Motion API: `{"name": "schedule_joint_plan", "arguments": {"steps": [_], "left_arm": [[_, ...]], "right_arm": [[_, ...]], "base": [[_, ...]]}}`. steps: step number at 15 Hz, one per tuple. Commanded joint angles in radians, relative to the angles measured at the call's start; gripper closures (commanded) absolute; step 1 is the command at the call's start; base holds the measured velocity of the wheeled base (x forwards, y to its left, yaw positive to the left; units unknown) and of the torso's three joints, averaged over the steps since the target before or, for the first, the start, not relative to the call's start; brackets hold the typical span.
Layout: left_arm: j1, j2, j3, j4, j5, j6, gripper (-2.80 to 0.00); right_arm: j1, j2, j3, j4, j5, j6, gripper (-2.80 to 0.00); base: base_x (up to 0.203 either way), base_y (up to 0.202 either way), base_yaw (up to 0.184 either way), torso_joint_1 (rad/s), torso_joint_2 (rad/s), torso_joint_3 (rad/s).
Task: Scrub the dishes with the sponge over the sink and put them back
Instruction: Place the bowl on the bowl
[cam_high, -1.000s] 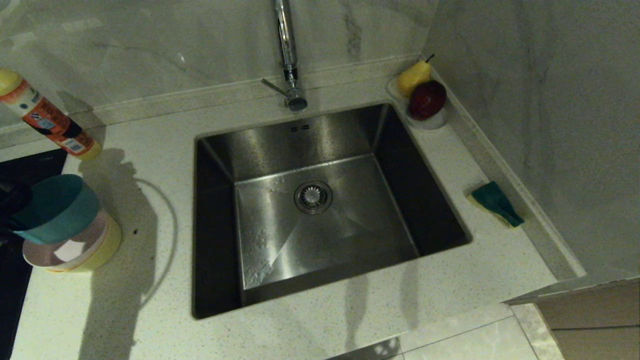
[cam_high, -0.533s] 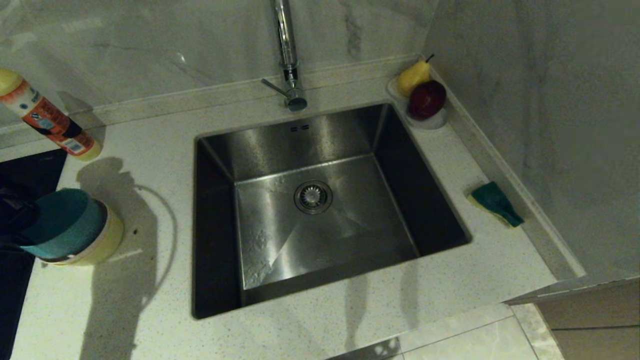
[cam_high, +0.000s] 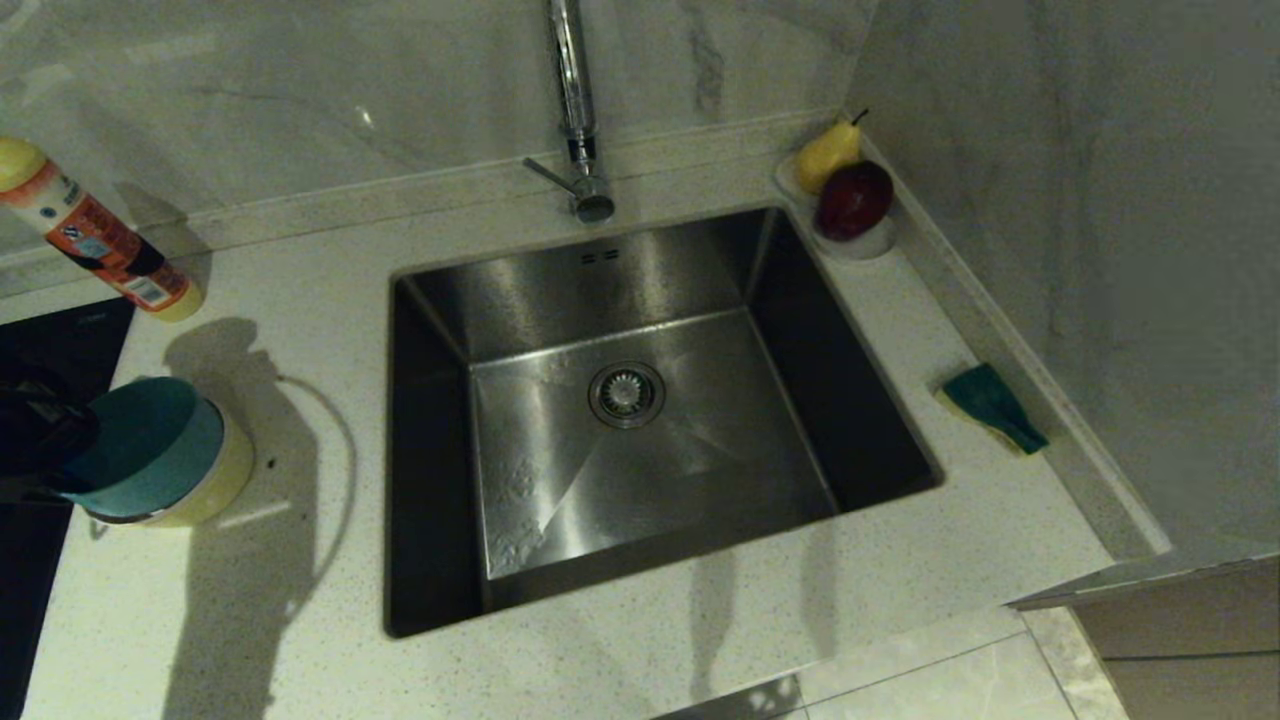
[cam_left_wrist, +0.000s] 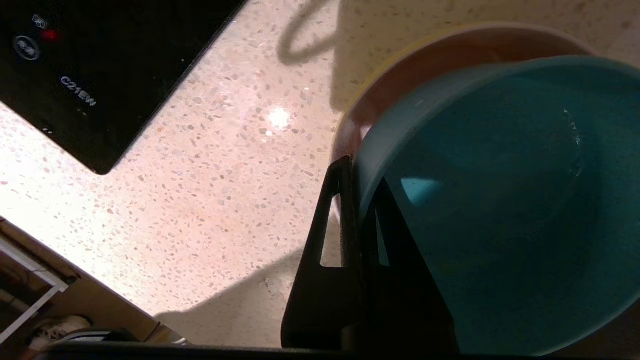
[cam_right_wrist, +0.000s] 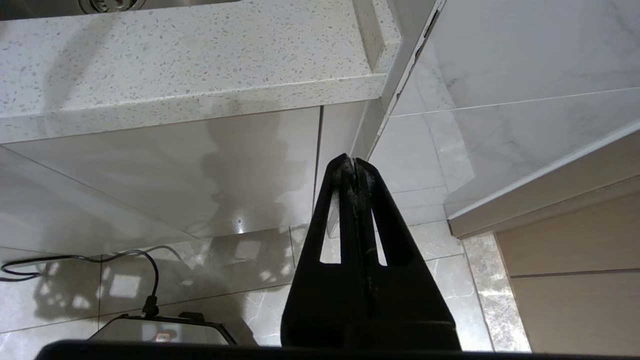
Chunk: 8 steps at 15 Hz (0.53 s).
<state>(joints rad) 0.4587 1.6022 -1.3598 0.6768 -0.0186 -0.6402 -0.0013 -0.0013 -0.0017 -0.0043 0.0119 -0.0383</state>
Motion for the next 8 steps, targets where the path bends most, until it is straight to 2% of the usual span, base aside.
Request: {"name": "schedule_joint_plan", "arguments": {"steps": [1,7,8], "left_arm": [[0.000,-0.004,0.005,0.000,0.004,-0.004,0.00],[0.001,-0.004,0.024,-0.037,0.008,-0.004,0.00],[0.001,-0.002,0.028,-0.037,0.007,-0.004,-1.57]], "right_arm": [[0.000,0.001,0.000,0.000,0.000,0.000,0.00],[0.000,0.001,0.000,0.000,0.000,0.000,0.00],[0.000,0.001,0.000,0.000,0.000,0.000,0.00]], "base": [[0.000,0.000,0.000,0.000,0.00,0.000],[0.000,0.000,0.000,0.000,0.00,0.000],[0.000,0.000,0.000,0.000,0.00,0.000]]}}
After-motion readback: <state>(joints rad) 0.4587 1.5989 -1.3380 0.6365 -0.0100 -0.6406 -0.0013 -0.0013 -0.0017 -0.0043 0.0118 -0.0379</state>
